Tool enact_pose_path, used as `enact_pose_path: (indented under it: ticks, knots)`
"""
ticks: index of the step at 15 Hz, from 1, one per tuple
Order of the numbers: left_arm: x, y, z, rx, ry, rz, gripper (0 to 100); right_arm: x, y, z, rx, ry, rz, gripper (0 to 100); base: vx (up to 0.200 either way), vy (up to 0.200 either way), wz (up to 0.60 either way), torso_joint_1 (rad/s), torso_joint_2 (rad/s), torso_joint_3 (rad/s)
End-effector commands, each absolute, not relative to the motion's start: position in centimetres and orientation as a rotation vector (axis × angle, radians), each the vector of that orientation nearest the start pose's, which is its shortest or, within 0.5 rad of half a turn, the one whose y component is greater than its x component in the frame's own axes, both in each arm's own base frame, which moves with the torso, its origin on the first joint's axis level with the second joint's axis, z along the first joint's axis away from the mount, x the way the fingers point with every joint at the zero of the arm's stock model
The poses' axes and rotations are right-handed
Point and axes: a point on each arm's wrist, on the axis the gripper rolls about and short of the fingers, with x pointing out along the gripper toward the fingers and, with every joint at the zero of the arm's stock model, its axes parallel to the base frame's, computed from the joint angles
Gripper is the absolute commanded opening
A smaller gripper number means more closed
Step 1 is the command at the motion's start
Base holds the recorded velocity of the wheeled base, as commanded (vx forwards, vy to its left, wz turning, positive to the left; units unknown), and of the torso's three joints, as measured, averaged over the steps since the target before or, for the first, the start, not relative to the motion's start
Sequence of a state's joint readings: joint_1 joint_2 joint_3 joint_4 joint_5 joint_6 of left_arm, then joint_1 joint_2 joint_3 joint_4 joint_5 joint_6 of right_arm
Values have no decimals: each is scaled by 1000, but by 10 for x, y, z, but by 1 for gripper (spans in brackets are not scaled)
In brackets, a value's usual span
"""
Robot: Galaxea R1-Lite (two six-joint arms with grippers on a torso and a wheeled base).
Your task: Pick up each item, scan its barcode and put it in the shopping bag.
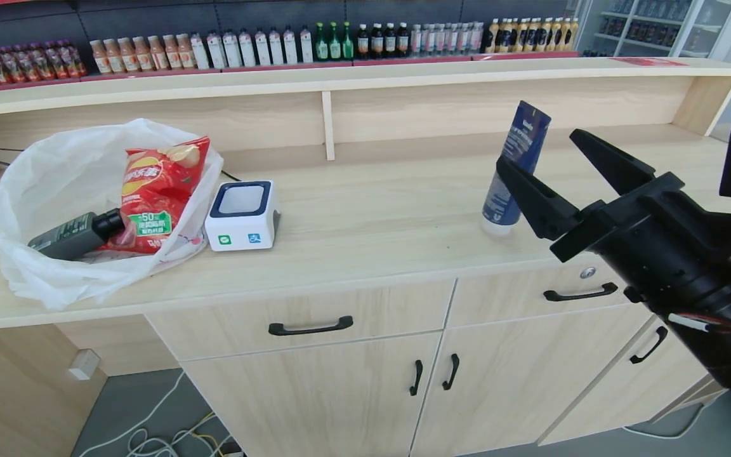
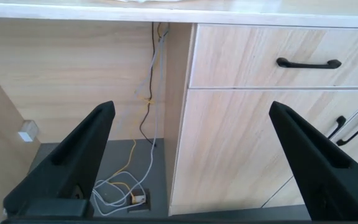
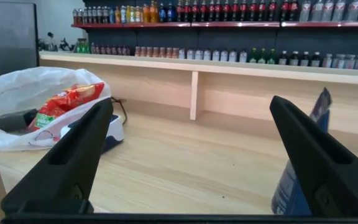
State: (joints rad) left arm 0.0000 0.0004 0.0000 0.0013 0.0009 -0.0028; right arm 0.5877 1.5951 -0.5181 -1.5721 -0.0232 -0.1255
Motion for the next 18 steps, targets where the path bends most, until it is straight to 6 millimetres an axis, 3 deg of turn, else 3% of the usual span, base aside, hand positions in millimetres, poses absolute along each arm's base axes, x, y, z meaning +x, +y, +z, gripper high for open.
enact_pose_path:
  ticks: [1,3,7,9,12,18]
  knots:
    - [-23,0,75,-3,2,2,100,212,139,223,51,-472,499,100,0,0,0,0,0,0]
    - [-23,0,75,-3,2,2,100,212,136,222,82,-454,462,100,0,0,0,0,0,0]
    - [-23,0,75,-3,2,2,100,216,134,239,88,-421,451,100,0,0,0,0,0,0]
    - [-23,0,75,-3,2,2,100,223,118,242,53,-358,386,100,0,0,0,0,0,0]
    - [-23,0,75,-3,2,2,100,223,106,262,31,-306,345,100,0,0,0,0,0,0]
    - [-23,0,75,-3,2,2,100,235,105,303,17,-270,213,100,0,0,0,0,0,0]
